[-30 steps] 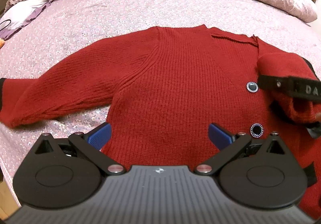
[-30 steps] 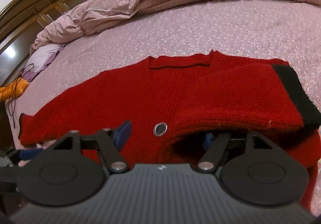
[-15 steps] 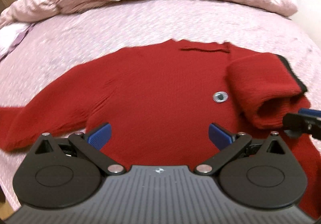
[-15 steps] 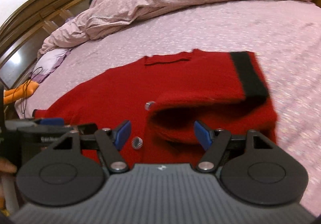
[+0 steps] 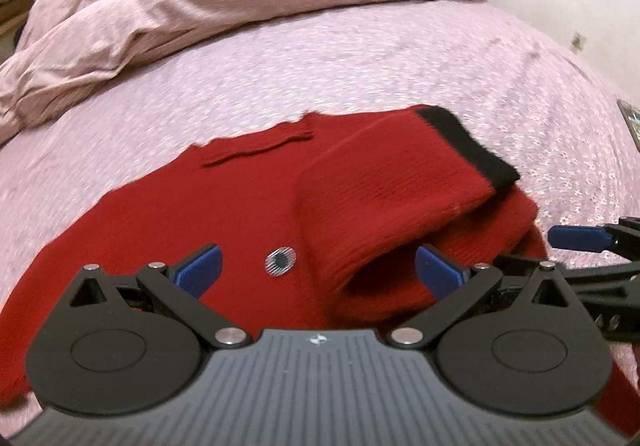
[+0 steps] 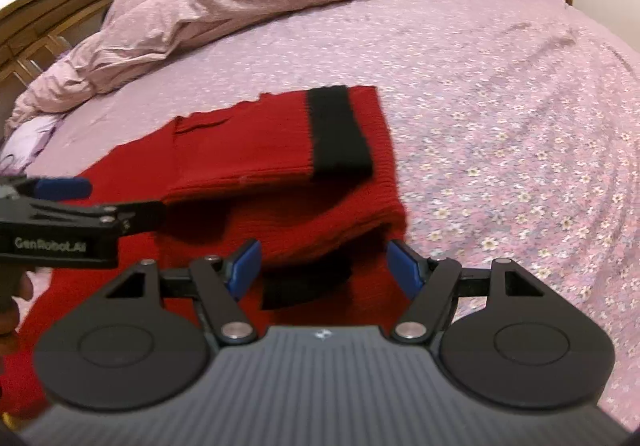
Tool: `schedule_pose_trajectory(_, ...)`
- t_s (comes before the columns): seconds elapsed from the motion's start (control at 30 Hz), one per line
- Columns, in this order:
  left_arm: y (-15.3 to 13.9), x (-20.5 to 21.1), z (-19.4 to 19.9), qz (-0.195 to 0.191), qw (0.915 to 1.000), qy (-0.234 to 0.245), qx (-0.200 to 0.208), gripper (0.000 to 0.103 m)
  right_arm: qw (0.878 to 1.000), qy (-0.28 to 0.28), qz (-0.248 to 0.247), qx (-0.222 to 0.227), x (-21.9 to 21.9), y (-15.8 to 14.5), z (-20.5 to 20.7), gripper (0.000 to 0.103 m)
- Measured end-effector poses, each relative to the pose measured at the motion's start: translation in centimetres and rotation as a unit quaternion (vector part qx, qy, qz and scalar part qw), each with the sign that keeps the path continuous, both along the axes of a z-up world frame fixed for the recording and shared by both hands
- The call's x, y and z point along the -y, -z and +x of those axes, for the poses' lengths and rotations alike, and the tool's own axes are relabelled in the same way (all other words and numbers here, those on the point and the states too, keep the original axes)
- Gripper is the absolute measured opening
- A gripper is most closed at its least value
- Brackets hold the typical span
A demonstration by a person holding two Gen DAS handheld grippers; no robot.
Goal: Fold small clothes
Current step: 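Fold the held sleeve across the cardigan body and release it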
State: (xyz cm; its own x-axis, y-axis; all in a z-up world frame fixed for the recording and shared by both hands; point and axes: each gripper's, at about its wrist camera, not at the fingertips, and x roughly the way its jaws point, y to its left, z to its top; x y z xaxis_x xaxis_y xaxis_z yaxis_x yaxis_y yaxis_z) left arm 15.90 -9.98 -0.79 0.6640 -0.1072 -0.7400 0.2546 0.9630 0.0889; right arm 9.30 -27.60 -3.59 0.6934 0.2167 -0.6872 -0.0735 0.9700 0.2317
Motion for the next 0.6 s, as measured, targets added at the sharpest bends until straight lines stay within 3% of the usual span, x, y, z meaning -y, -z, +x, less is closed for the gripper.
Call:
schedule_pose_trajectory(0.4, 3.5, 5.7, 4.4, 0.051, 0.9953, 0.082, -0.007, 0.103, 0.999, 0.040, -0.006, -0.020, 2.4, 2.1, 1.1, 0.071)
schedule_pose_trajectory(0.6, 5.5, 6.9, 5.7, 0.080, 0.9923, 0.094, -0.005, 0.103, 0.998, 0.043, 0.007, -0.048, 2.7, 3.7, 1.8, 0.072)
